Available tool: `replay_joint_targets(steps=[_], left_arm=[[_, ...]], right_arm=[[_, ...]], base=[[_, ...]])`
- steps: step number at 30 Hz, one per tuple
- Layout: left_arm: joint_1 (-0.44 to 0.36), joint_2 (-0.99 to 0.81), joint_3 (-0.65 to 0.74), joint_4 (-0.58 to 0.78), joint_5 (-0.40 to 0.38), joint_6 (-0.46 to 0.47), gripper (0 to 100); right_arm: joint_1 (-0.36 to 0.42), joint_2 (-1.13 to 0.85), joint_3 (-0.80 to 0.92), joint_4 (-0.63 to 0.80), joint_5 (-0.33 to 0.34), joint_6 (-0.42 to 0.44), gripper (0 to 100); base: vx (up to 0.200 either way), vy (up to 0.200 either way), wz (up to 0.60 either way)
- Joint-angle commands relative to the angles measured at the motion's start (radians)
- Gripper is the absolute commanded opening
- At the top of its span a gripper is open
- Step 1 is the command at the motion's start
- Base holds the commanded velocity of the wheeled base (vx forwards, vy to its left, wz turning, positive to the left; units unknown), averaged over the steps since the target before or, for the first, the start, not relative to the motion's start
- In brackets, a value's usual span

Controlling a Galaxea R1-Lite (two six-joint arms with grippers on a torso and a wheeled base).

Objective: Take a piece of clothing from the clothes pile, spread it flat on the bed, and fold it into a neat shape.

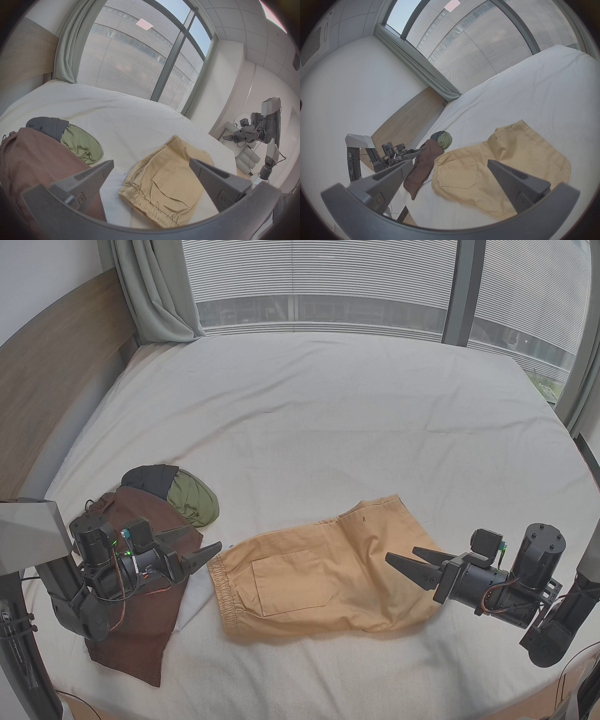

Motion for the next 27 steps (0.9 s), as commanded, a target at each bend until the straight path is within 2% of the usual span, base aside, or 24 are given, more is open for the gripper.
replay_joint_targets(steps=[1,4,9,17,27], left_arm=[[-0.006,-0.002,0.008,-0.001,0.0,-0.004,100],[-0.01,-0.003,0.011,-0.001,-0.004,-0.006,100],[-0.021,-0.051,0.041,-0.001,-0.014,-0.078,100],[-0.033,-0.032,0.079,-0.001,-0.026,-0.092,100],[-0.05,0.006,0.1,-0.001,-0.06,-0.208,100]], right_arm=[[-0.002,-0.006,-0.002,-0.001,0.001,0.001,100],[-0.002,-0.006,0.0,-0.001,-0.001,-0.001,100],[0.0,0.002,0.0,-0.001,-0.002,-0.005,100],[0.0,0.006,-0.002,-0.001,-0.001,-0.004,100],[-0.005,0.031,-0.006,-0.001,0.001,-0.004,100]], base=[[0.0,0.0,0.0],[0.0,0.0,0.0],[0.0,0.0,0.0],[0.0,0.0,0.0],[0.0,0.0,0.0]])
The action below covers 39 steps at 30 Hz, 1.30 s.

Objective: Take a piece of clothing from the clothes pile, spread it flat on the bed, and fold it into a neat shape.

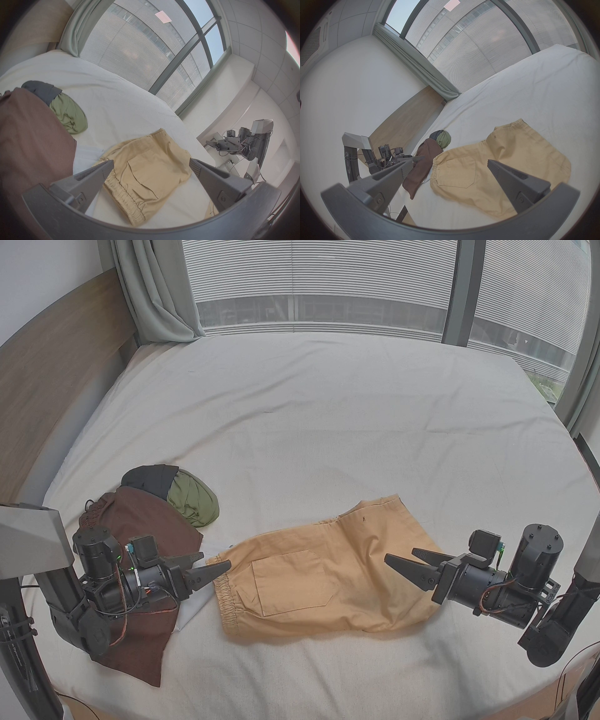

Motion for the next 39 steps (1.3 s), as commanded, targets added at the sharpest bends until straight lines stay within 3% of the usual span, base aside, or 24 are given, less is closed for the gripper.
replay_joint_targets(steps=[1,26,39], left_arm=[[-0.005,0.036,0.002,0.0,-0.007,-0.012,100],[0.004,0.232,0.018,0.0,-0.008,-0.014,100],[-0.005,0.335,-0.059,0.0,-0.008,-0.05,100]], right_arm=[[-0.002,0.022,-0.003,-0.001,0.001,0.0,100],[0.002,0.054,0.0,-0.001,0.001,-0.001,100],[0.008,0.088,0.0,-0.002,0.001,-0.001,100]], base=[[0.0,0.0,0.0],[0.0,0.0,0.0],[0.0,0.0,0.0]])
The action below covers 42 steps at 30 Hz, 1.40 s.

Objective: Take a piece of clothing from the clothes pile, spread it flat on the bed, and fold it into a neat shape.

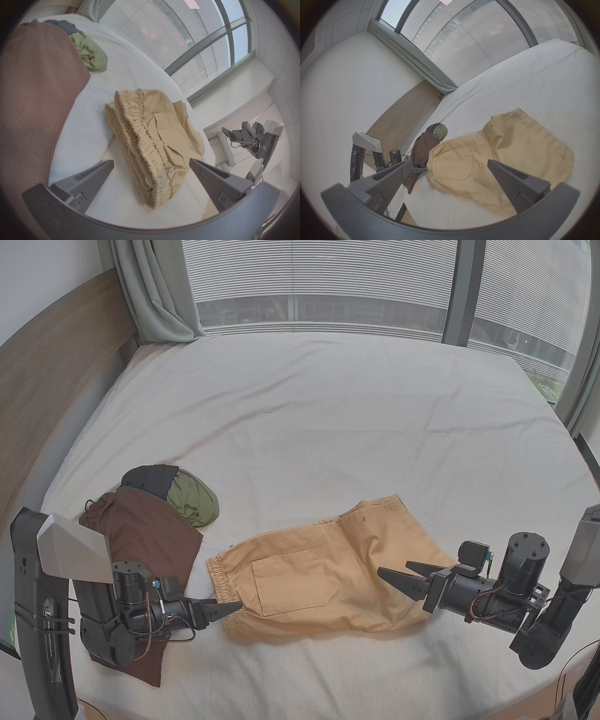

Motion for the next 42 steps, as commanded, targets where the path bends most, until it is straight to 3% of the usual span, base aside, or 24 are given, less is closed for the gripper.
replay_joint_targets(steps=[1,15,20,26,39,40,42], left_arm=[[-0.007,0.037,-0.025,-0.001,0.001,-0.042,100],[-0.03,0.032,-0.083,-0.001,0.014,-0.35,100],[-0.051,0.035,-0.091,-0.001,0.035,-0.381,100],[-0.085,0.037,-0.112,-0.001,0.12,-0.395,100],[-0.103,0.037,-0.124,-0.002,0.146,-0.424,100],[-0.103,0.037,-0.124,-0.002,0.146,-0.424,0],[-0.105,0.037,-0.129,-0.004,0.15,-0.426,0]], right_arm=[[0.004,0.018,0.001,-0.001,0.0,0.0,100],[0.007,0.027,0.001,-0.001,0.0,0.0,100],[0.007,0.032,0.001,-0.001,0.0,0.0,100],[0.005,0.042,0.001,-0.002,0.0,0.0,100],[0.005,0.047,0.001,-0.002,0.0,0.0,100],[0.005,0.047,0.001,-0.002,0.0,0.0,100],[0.004,0.047,-0.001,-0.002,0.0,0.0,100]], base=[[0.0,0.0,0.0],[0.0,0.0,0.0],[0.0,0.0,0.0],[0.0,0.0,0.0],[0.0,0.0,0.0],[0.0,0.0,0.0],[0.0,0.0,0.0]])
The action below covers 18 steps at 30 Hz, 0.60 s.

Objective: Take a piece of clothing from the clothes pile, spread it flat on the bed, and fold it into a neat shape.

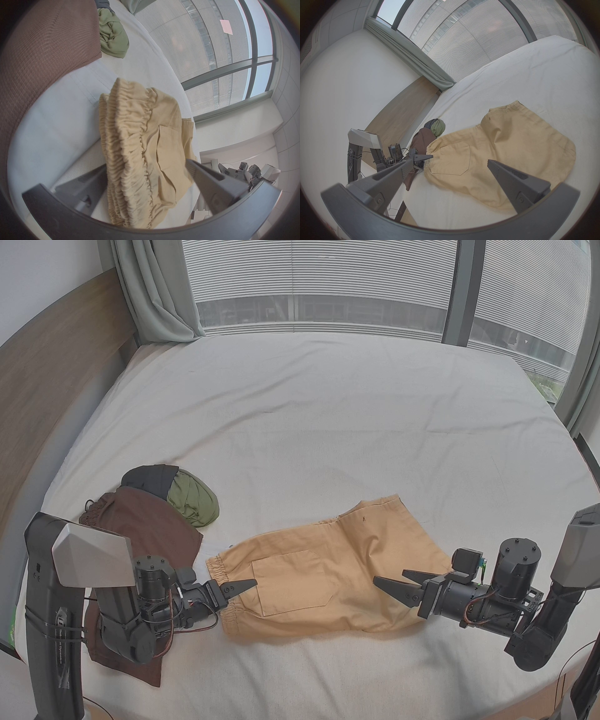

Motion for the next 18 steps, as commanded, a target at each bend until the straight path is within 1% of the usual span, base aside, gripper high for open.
replay_joint_targets(steps=[1,18], left_arm=[[-0.003,0.002,-0.004,-0.002,0.001,-0.001,0],[0.01,-0.023,0.028,-0.002,0.001,-0.001,0]], right_arm=[[-0.001,0.002,-0.001,-0.001,0.0,0.0,100],[-0.009,0.003,-0.001,-0.001,0.0,0.0,100]], base=[[0.0,0.0,0.0],[0.0,0.0,0.0]])
